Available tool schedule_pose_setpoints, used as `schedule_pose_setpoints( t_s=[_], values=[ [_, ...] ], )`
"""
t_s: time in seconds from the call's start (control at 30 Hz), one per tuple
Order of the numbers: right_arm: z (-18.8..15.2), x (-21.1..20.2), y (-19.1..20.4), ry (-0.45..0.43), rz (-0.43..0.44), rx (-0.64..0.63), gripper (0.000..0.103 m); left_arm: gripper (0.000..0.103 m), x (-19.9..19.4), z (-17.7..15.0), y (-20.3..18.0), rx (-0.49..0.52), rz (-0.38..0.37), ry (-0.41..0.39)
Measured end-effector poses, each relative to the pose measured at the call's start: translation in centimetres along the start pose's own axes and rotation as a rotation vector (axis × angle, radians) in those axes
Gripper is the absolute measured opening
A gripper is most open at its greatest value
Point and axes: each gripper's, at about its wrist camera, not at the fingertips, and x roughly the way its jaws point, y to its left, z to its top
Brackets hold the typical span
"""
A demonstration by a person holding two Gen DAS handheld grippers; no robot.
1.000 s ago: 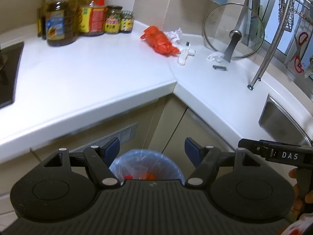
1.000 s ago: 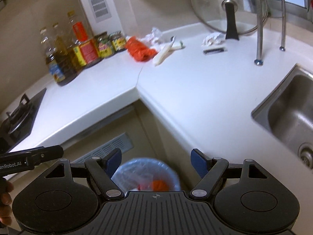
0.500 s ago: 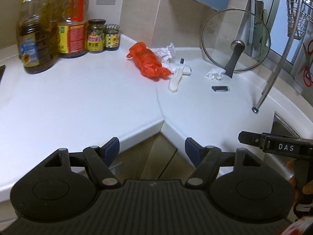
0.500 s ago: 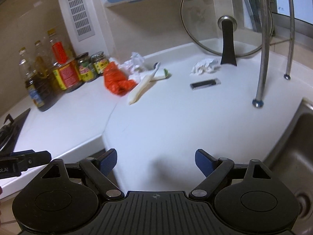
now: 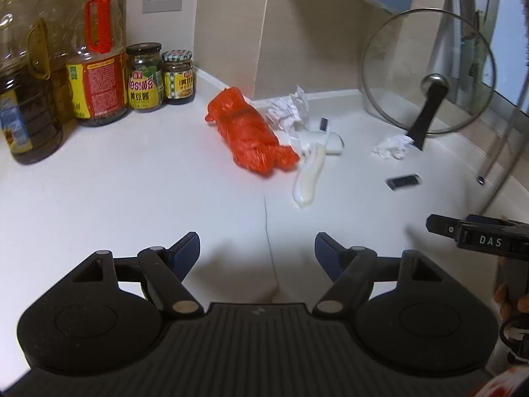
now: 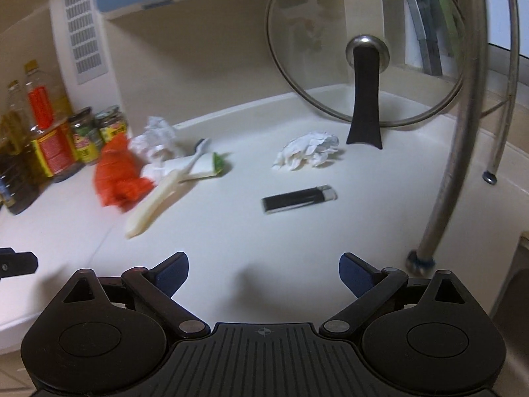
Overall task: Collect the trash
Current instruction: 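Grasp the black lighter with the right gripper while the left approaches the red bag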
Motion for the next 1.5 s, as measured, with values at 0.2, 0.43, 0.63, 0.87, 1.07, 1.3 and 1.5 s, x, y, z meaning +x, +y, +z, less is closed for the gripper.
schedule_pose_setpoints(
  t_s=[0.2, 0.43, 0.63, 0.87, 1.07, 1.3, 1.5],
  values=[
    [2.0, 4.2, -1.6, -0.001, -0.016, -0.012, 0.097, 0.075, 3.5, 2.3, -0.6, -0.004, 0.025, 0.004],
    [3.3, 8.2, -3.2, 0.012, -0.035, -0.057, 0.098, 0.076, 6.3, 3.6, -0.5, -0.029, 0.041, 0.017],
    [3.7, 10.3, -3.9, 0.016, -0.041, -0.092, 0.098, 0.077, 7.9, 4.4, -0.3, -0.041, 0.048, 0.021],
    [3.7, 11.4, -3.9, 0.004, -0.054, -0.123, 0.098, 0.077, 8.8, 5.1, 0.0, -0.054, 0.047, 0.018],
    [3.9, 11.2, -3.4, -0.007, -0.045, -0.148, 0.083, 0.078, 9.2, 5.3, 0.2, -0.062, 0.043, 0.016],
    [4.0, 11.2, -3.2, -0.001, -0.052, -0.146, 0.082, 0.078, 9.4, 5.6, 0.4, -0.065, 0.041, 0.006],
    [4.6, 10.9, -2.7, -0.014, -0.030, -0.141, 0.082, 0.078, 9.9, 6.4, 0.9, -0.079, 0.041, -0.007]
  ],
)
